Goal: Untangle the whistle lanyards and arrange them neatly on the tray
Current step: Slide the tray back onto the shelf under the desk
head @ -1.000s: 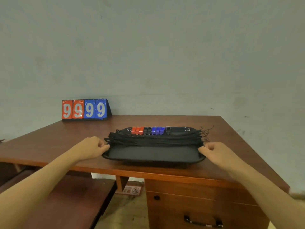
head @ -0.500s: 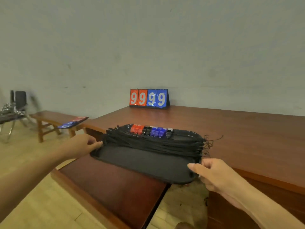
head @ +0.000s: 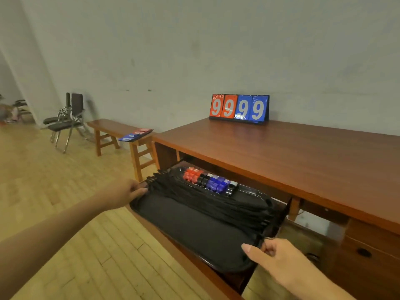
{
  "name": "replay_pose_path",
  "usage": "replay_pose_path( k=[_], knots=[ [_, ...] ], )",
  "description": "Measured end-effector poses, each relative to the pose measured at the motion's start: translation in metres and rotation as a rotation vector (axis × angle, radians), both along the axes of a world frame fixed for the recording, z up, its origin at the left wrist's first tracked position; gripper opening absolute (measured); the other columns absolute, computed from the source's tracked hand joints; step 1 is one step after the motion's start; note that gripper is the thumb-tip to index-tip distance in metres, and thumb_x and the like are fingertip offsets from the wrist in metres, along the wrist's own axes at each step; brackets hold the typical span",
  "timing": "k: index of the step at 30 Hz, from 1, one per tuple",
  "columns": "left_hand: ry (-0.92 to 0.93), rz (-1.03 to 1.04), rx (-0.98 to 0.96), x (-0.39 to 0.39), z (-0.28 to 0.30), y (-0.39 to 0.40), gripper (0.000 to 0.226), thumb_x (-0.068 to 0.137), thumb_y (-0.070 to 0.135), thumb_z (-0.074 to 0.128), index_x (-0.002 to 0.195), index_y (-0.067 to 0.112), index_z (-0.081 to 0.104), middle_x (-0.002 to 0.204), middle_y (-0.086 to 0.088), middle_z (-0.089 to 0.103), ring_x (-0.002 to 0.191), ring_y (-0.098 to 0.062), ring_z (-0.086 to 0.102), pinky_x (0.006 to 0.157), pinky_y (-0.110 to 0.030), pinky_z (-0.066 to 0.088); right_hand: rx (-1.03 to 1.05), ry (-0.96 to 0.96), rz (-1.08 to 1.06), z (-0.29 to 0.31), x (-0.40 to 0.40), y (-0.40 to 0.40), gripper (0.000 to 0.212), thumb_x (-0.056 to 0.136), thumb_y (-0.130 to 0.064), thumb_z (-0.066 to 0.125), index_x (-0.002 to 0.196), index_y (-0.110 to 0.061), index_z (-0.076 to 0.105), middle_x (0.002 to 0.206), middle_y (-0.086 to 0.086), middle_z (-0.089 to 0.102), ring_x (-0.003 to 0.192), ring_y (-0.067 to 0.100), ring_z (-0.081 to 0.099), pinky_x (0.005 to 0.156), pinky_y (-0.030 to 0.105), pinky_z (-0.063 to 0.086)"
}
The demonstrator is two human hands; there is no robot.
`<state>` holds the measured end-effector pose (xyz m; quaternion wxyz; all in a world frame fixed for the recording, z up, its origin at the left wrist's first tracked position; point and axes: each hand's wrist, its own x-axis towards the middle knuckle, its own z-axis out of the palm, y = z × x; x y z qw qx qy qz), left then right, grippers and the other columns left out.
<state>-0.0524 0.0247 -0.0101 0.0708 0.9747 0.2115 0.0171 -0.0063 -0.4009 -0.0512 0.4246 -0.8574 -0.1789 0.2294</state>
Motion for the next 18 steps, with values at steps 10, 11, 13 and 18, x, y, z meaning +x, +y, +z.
replay_pose_path(
  k=[10,11,13,18],
  knots=[
    [0.116,0.039,0.097,0.051,-0.044,0.014,0.052,0.099,0.06,0.044,0.088,0.013,0.064,0.078,-0.003,0.067,0.071,-0.018,0.064,0.066,-0.028,0.052,-0.063,0.012,-0.02,-0.021,0.019,0.014,0.06,0.071,-0.078,0.063,0.068,-0.019,0.051,0.062,0.001,0.036,0.056,0.011,0.037,0.056,0.026,0.029],
    [0.122,0.032,0.108,0.055,-0.047,0.017,0.05,0.099,0.059,0.044,0.087,0.015,0.063,0.077,-0.002,0.065,0.07,-0.017,0.063,0.066,-0.028,0.051,-0.074,0.009,-0.02,-0.021,0.02,0.015,0.062,0.068,-0.081,0.062,0.069,-0.019,0.052,0.062,0.001,0.037,0.056,0.011,0.039,0.057,0.027,0.031],
    [0.141,0.017,0.119,0.062,-0.054,0.023,0.044,0.1,0.056,0.046,0.09,0.017,0.062,0.081,-0.001,0.066,0.075,-0.016,0.065,0.069,-0.03,0.054,-0.096,0.001,-0.019,-0.022,0.023,0.017,0.066,0.064,-0.086,0.062,0.069,-0.02,0.053,0.062,0.001,0.039,0.056,0.011,0.041,0.059,0.028,0.033],
    [0.229,-0.049,0.093,0.062,-0.046,0.021,0.04,0.099,0.053,0.05,0.105,0.017,0.064,0.096,-0.003,0.069,0.086,-0.015,0.066,0.079,-0.03,0.057,-0.222,-0.077,0.077,-0.01,0.025,0.02,0.078,0.066,-0.089,0.054,0.065,-0.012,0.066,0.05,-0.005,0.036,0.046,0.007,0.037,0.052,0.024,0.029]
  ],
)
